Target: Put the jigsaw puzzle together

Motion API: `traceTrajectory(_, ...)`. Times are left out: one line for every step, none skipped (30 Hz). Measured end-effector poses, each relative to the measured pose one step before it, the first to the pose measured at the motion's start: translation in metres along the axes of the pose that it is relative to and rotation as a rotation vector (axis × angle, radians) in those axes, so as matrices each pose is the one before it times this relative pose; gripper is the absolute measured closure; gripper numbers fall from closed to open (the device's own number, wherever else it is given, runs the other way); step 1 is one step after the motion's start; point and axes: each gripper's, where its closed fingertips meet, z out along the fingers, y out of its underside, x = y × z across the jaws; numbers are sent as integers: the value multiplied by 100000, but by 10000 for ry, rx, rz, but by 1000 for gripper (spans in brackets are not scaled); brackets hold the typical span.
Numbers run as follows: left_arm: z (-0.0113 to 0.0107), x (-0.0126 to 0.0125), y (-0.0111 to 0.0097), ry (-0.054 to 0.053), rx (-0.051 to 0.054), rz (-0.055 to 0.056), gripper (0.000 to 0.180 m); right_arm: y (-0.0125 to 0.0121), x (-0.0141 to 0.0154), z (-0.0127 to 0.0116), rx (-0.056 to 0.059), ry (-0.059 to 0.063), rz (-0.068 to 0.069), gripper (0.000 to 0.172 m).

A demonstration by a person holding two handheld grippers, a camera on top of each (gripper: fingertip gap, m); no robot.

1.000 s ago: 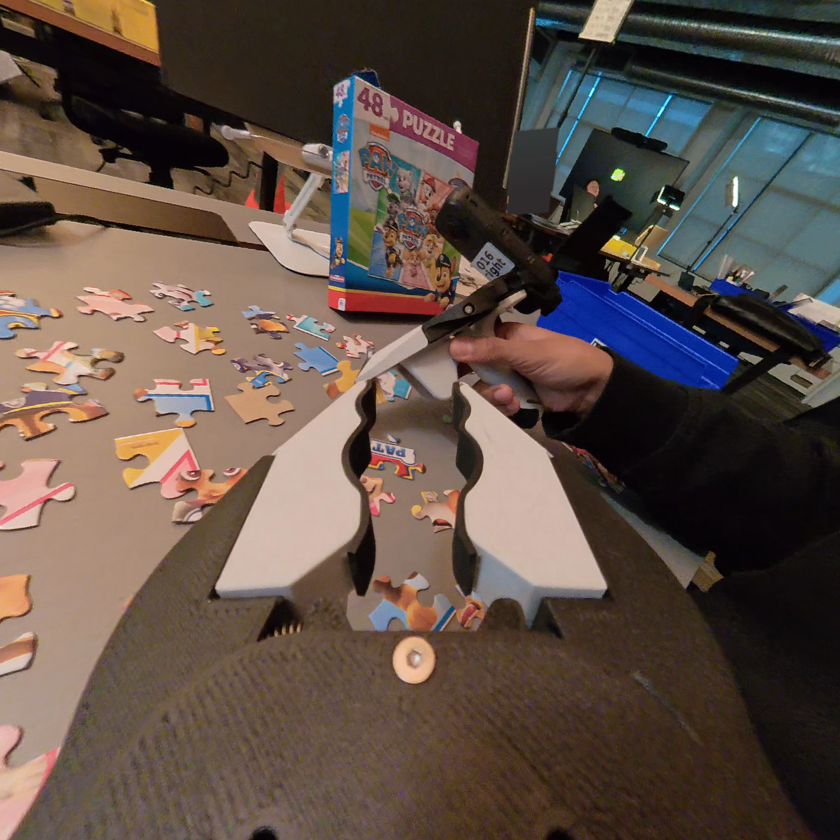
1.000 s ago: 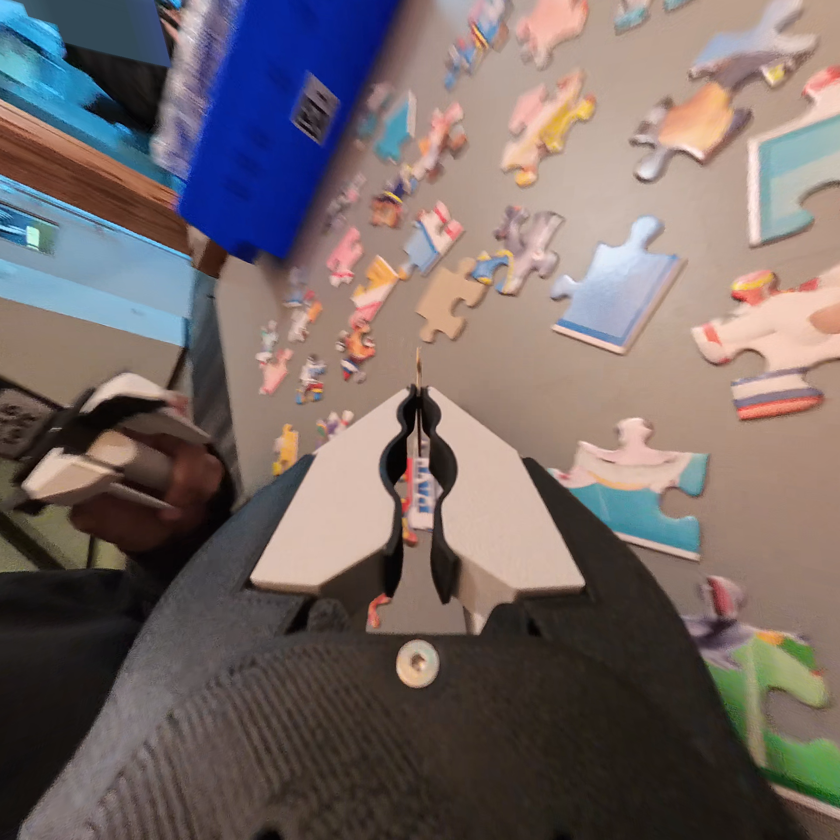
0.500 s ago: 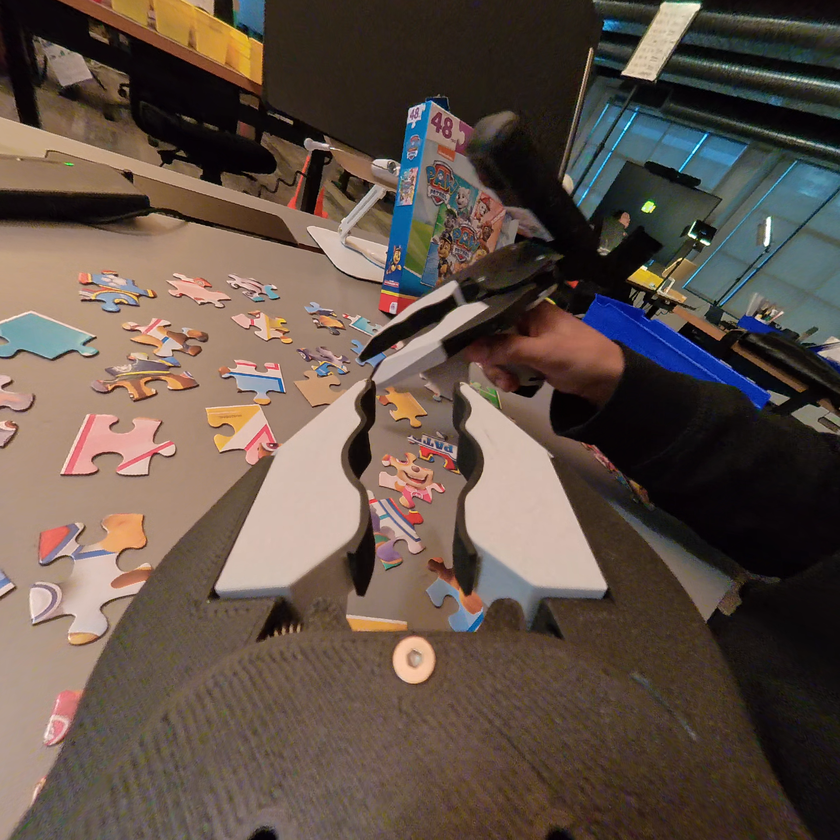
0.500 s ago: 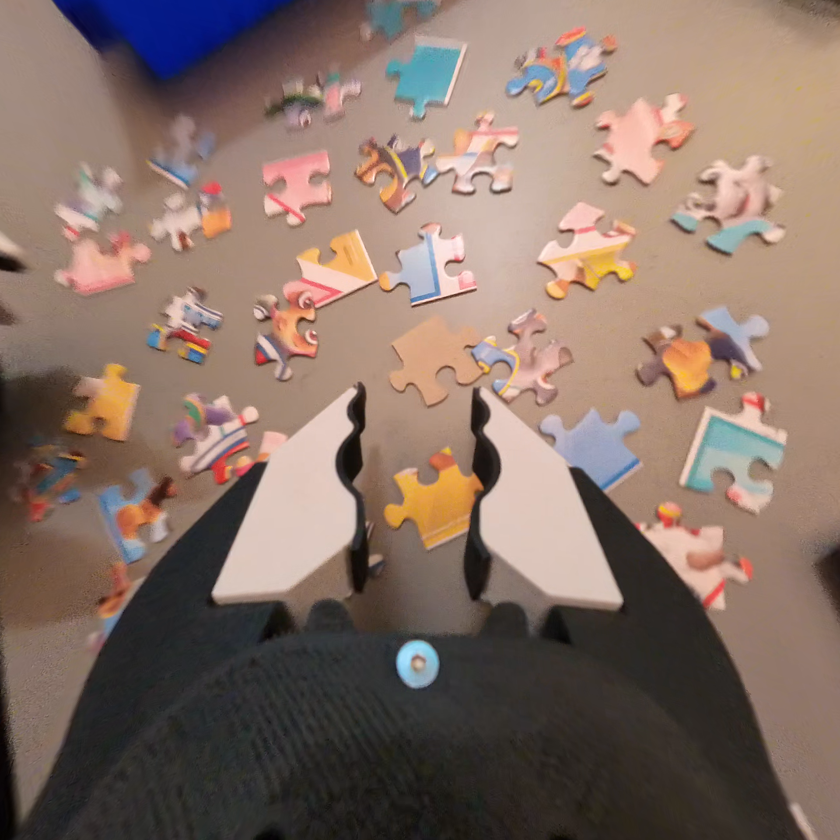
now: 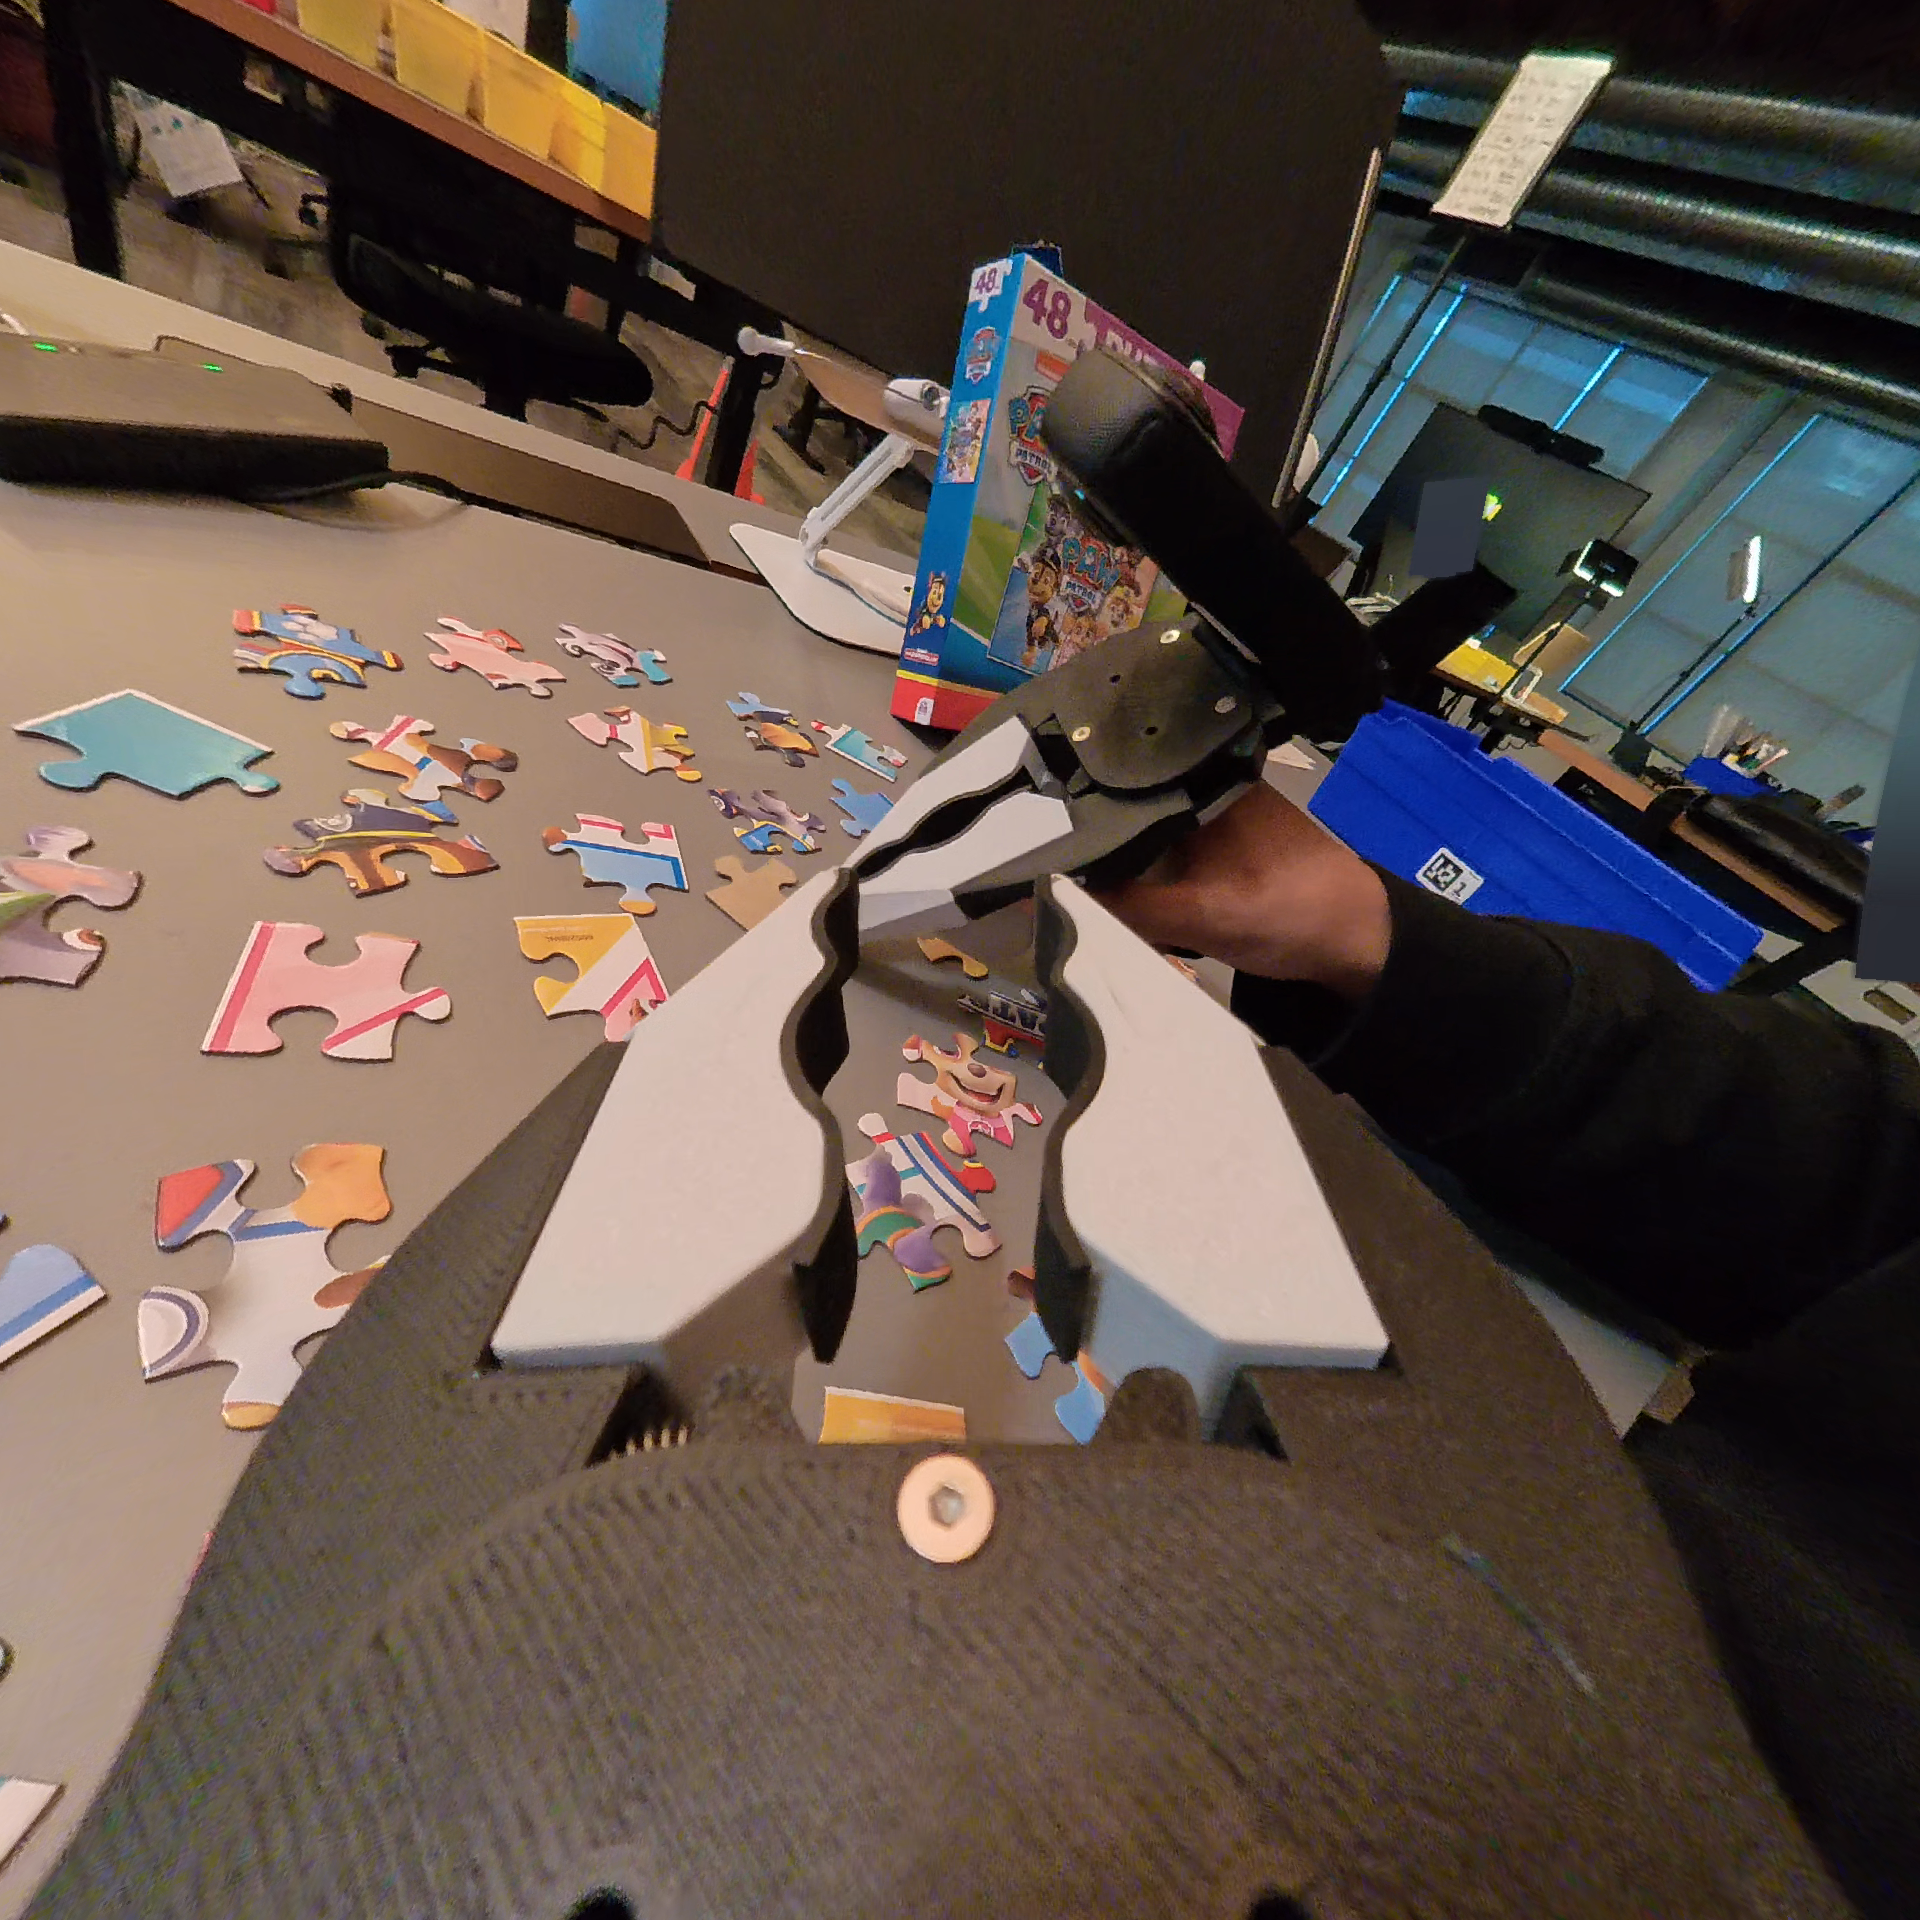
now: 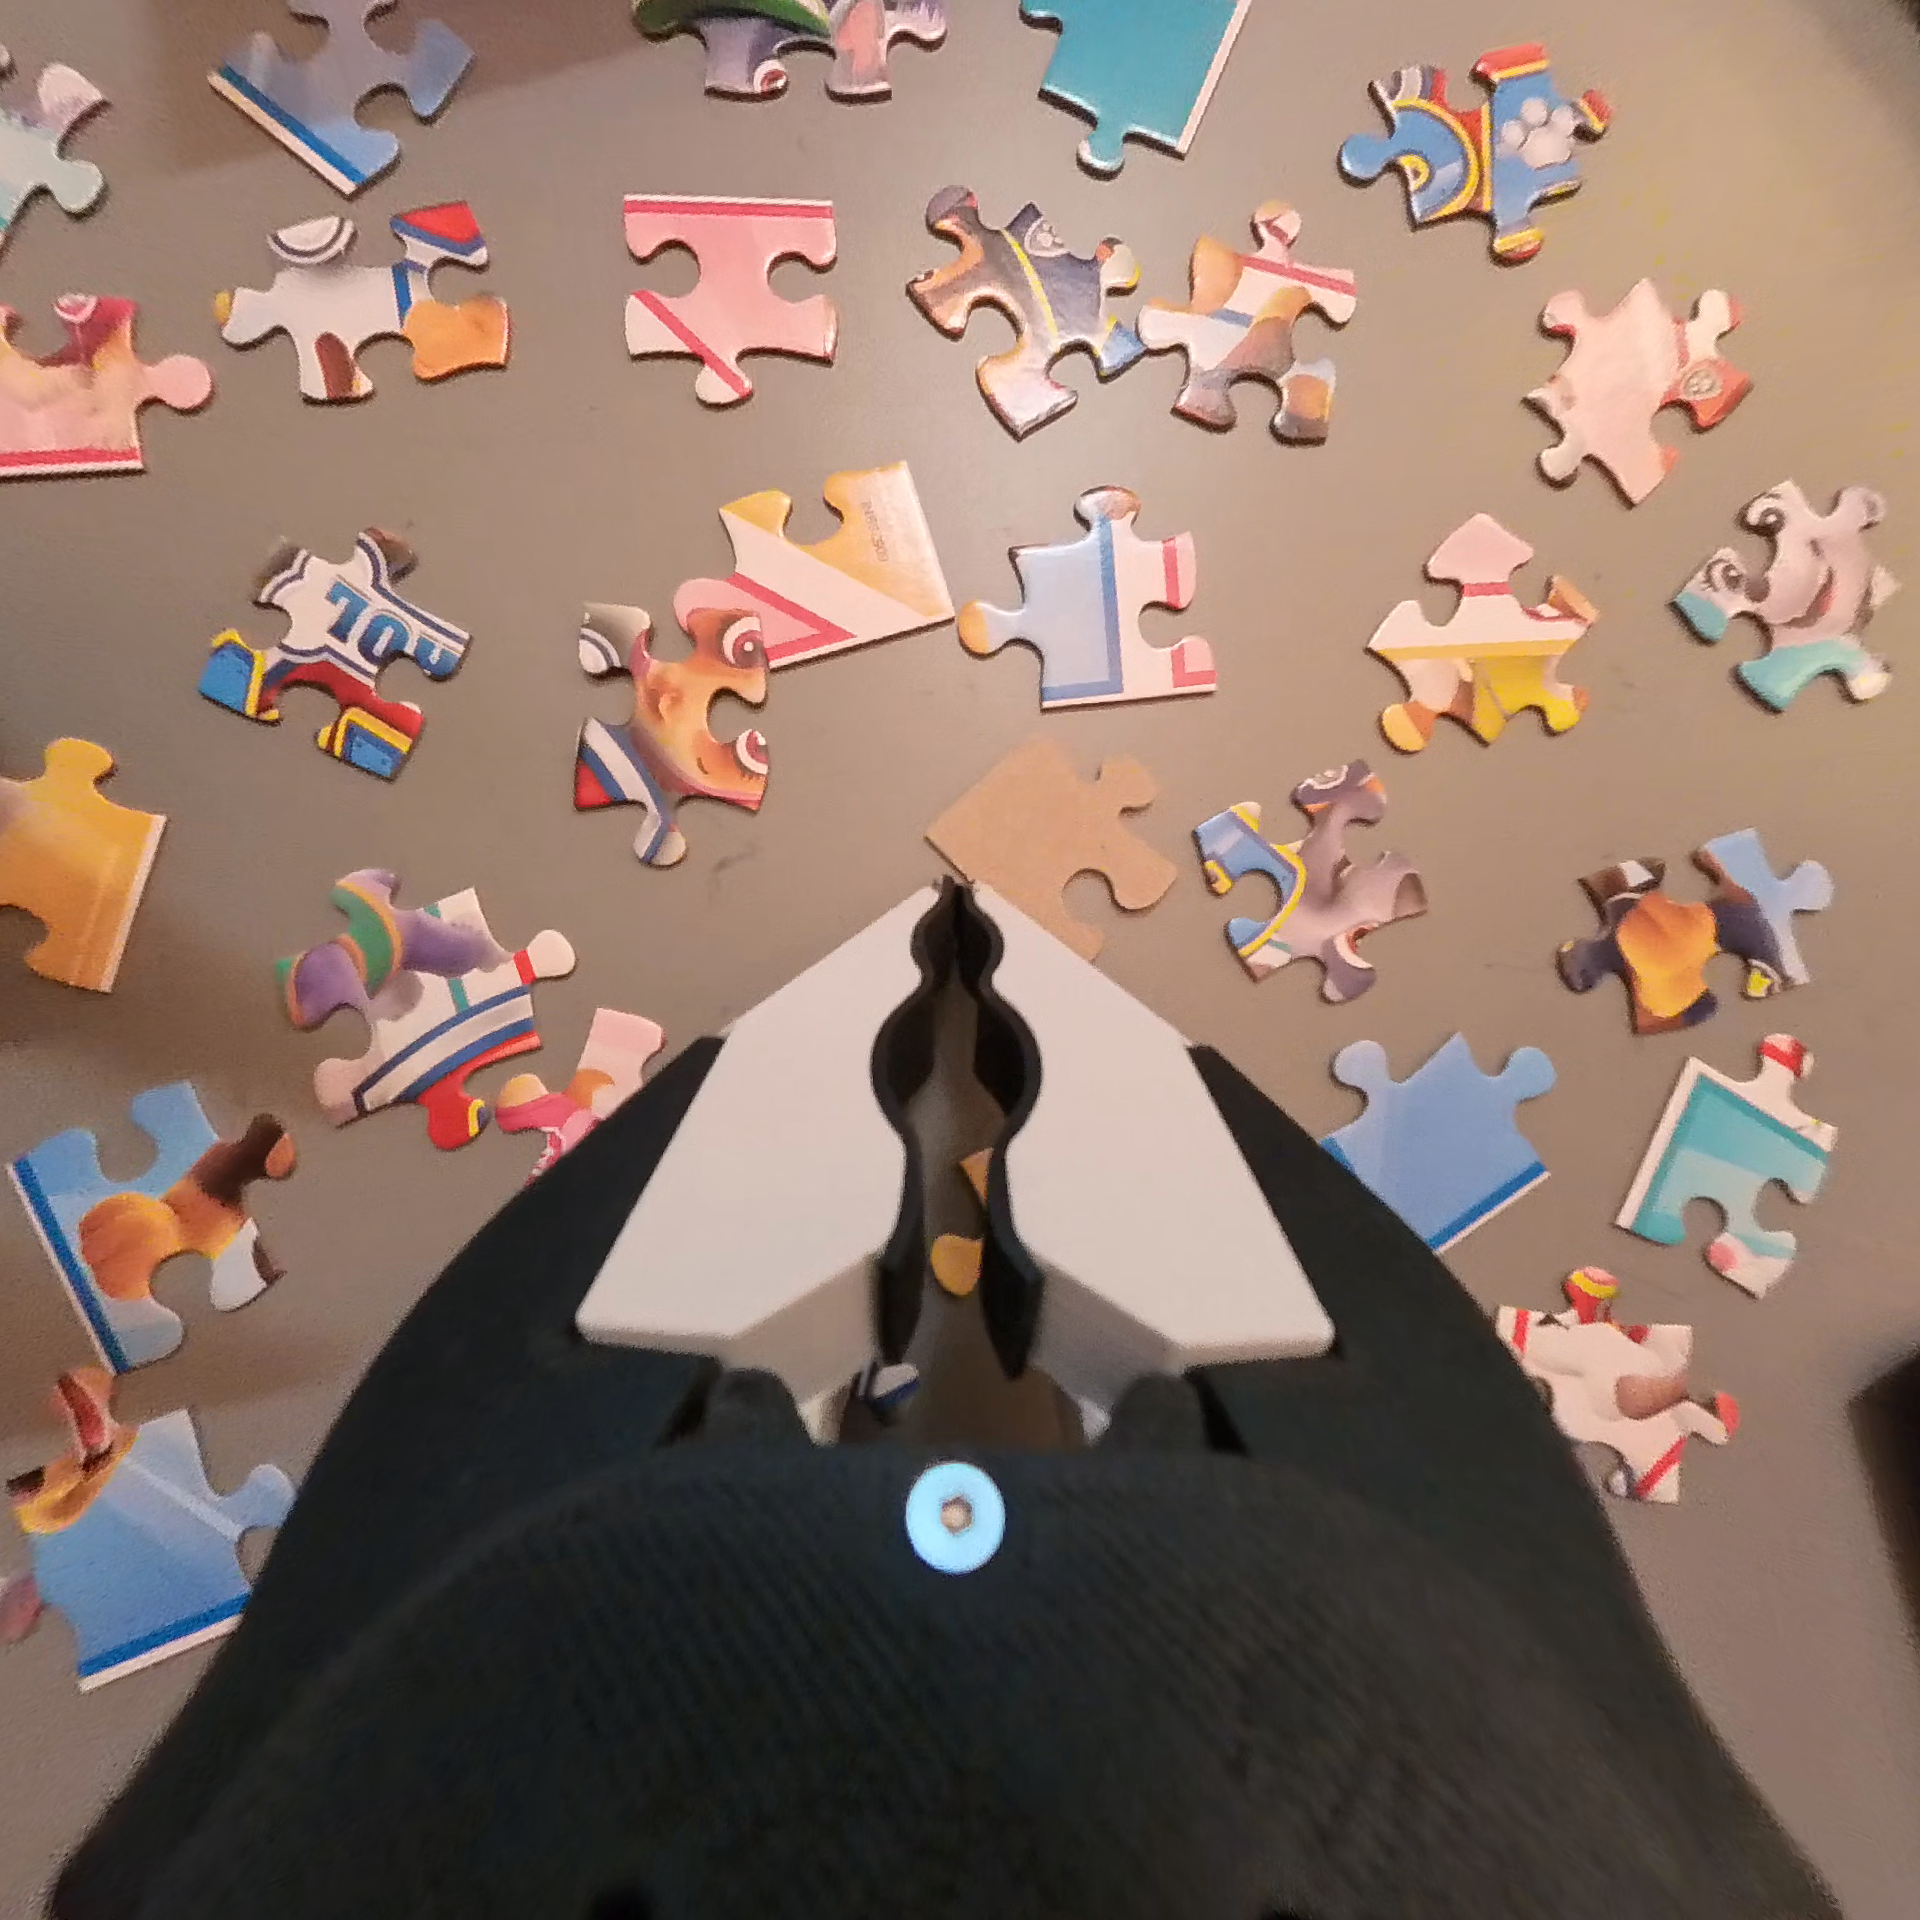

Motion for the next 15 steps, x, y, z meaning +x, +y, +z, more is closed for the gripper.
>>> traceTrajectory(-39, -31, -51, -22, 18, 10, 150, 22, -188, -53, -6, -122, 44, 172)
traceTrajectory(-20, 1, -24, -22, 3, 25, 150, -21, -254, -82, 29, -209, 107, 172)
traceTrajectory(-2, 27, -12, -13, -10, 29, 150, -107, -237, -116, 85, -218, 142, 172)
traceTrajectory(15, 48, -12, -7, -7, 31, 150, -224, -157, -221, 150, -179, 120, 172)
traceTrajectory(14, 46, 0, -6, -9, 29, 150, -334, -5, -291, 208, -87, 64, 172)
traceTrajectory(15, 49, -1, -4, -8, 29, 150, -390, 189, -309, 218, 28, 2, 172)
traceTrajectory(42, 36, 14, -2, -3, 23, 150, -410, 293, -257, 196, 113, -80, 172)
traceTrajectory(47, 33, 39, 8, -8, 4, 150, -368, 407, -16, 147, 195, -151, 167)
traceTrajectory(64, 38, 66, 27, -25, -15, 150, -268, 368, 102, 53, 133, -194, 145)
traceTrajectory(80, 51, 88, 33, -33, -18, 150, -12, 179, 277, -103, -16, -236, 128)
traceTrajectory(50, 36, 63, 18, -25, -6, 150, 107, 139, 396, -147, -84, -215, 122)
traceTrajectory(20, 44, 24, 6, -14, 10, 150, 146, 160, 474, -109, -98, -150, 119)
traceTrajectory(-2, 40, -29, -2, 1, 25, 150, 261, 131, 505, -163, -142, -78, 116)
traceTrajectory(-48, 21, -77, -19, 20, 36, 150, 383, 11, 479, -246, -202, -10, 114)
traceTrajectory(-61, -4, -83, -29, 30, 37, 150, 230, -85, 351, -146, -220, 66, 112)
